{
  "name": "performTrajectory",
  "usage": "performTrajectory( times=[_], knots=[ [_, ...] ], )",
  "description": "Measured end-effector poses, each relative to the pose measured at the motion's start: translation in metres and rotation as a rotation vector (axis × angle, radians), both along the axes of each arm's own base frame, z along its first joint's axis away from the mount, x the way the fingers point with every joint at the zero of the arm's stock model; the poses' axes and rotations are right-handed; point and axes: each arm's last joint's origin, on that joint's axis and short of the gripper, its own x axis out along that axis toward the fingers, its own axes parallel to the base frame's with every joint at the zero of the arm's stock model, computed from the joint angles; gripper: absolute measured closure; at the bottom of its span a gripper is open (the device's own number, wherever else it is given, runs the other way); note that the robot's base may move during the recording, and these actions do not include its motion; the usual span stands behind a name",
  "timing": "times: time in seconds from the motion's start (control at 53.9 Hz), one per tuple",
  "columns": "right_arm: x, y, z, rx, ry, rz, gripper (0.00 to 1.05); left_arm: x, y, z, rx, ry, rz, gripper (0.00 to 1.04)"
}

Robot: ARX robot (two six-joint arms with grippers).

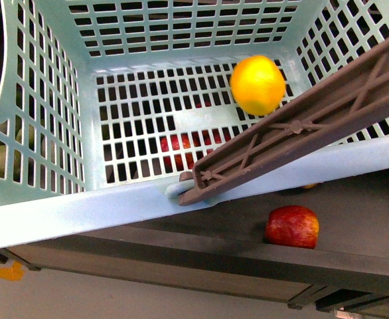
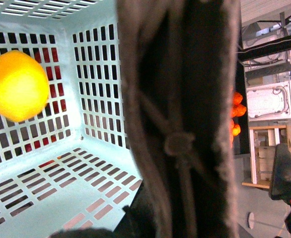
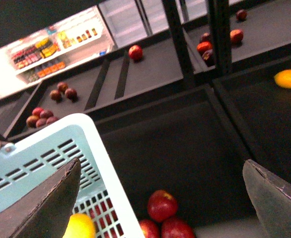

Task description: Pick lemon and mango into basket

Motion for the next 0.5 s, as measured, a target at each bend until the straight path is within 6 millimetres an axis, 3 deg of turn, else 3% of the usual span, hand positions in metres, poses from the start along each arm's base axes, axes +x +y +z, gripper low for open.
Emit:
performTrajectory(
  times=[0.111,0.241,0.501],
  knots=[
    [-0.006,-0.003,-0.004,-0.133,-0.087,0.093,0.23,0.0,0.0,0.0,0.001,-0.001,-0.004,1.0],
    [-0.014,-0.004,-0.031,-0.269,-0.067,0.106,0.42,-0.001,-0.001,0.0,-0.007,0.006,-0.015,1.0],
    [-0.032,-0.004,-0.063,-0.326,-0.059,0.107,0.82,0.0,0.0,0.0,-0.002,0.001,-0.006,1.0]
  ],
)
